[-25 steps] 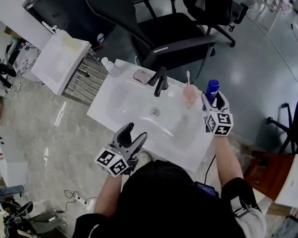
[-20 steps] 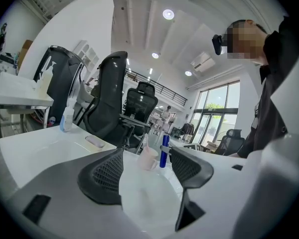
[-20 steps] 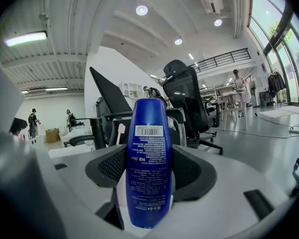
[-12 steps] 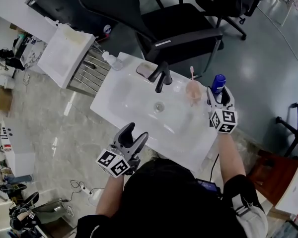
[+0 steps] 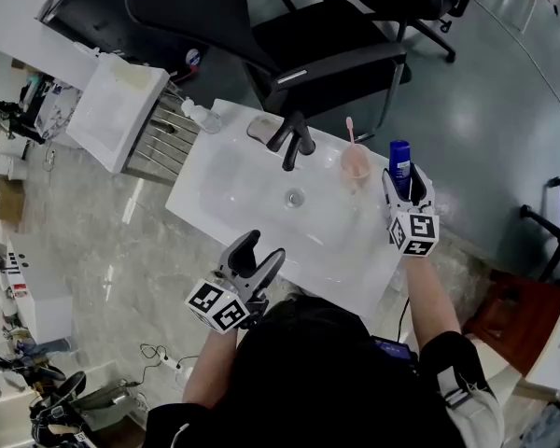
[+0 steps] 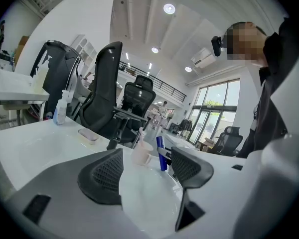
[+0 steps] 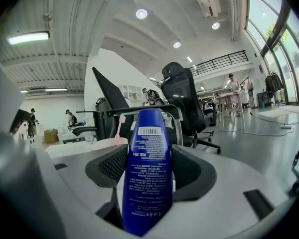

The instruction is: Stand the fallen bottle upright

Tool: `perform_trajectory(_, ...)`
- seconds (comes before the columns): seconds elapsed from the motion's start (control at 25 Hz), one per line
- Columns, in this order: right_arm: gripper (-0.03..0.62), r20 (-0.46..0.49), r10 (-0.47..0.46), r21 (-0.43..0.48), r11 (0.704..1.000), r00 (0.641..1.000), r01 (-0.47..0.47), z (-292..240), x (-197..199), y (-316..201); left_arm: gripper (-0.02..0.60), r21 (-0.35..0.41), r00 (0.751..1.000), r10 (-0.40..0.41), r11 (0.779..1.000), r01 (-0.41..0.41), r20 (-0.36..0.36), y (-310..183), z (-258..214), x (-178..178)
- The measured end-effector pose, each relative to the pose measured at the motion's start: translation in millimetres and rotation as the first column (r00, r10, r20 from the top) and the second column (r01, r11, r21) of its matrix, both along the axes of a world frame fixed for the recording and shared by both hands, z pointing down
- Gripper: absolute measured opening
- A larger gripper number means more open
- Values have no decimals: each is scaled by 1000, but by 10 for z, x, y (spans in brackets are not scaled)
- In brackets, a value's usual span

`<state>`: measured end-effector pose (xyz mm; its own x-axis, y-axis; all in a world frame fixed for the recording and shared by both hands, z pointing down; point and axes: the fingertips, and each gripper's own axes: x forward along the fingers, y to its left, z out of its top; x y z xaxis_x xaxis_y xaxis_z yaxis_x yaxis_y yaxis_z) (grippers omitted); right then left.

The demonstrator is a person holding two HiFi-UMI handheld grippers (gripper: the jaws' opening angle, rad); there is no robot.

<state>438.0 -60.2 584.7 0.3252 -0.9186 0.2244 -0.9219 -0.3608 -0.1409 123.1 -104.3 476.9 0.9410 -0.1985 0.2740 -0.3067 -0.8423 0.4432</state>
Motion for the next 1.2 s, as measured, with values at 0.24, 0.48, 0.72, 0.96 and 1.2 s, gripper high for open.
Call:
perform_trajectory(0.24, 285, -28, -15, 43, 999, 1000, 16, -218, -105, 64, 318, -5, 1000, 24, 1000, -24, -9, 47, 18, 61)
perform_trajectory(0.48, 285, -71, 15, 10, 1000, 997, -14, -67, -248, 359, 318, -11, 998, 56, 998, -56, -14, 169, 47, 148)
perform_trajectory(0.72, 284, -49, 3, 2, 1000, 999, -3, -59, -356, 463, 318, -19, 995, 103, 994, -103, -13, 269, 90, 203)
perform_trajectory(0.96, 282, -78, -42, 39, 998, 996, 45, -315, -474, 443, 318, 24, 982, 182, 983, -181, -50, 286, -1, 507)
perform_trajectory(1.2, 282, -133, -90, 18, 995, 987, 93, -413, -609, 382, 318, 23, 947, 303, 953, -303, -109, 279, -70, 1001)
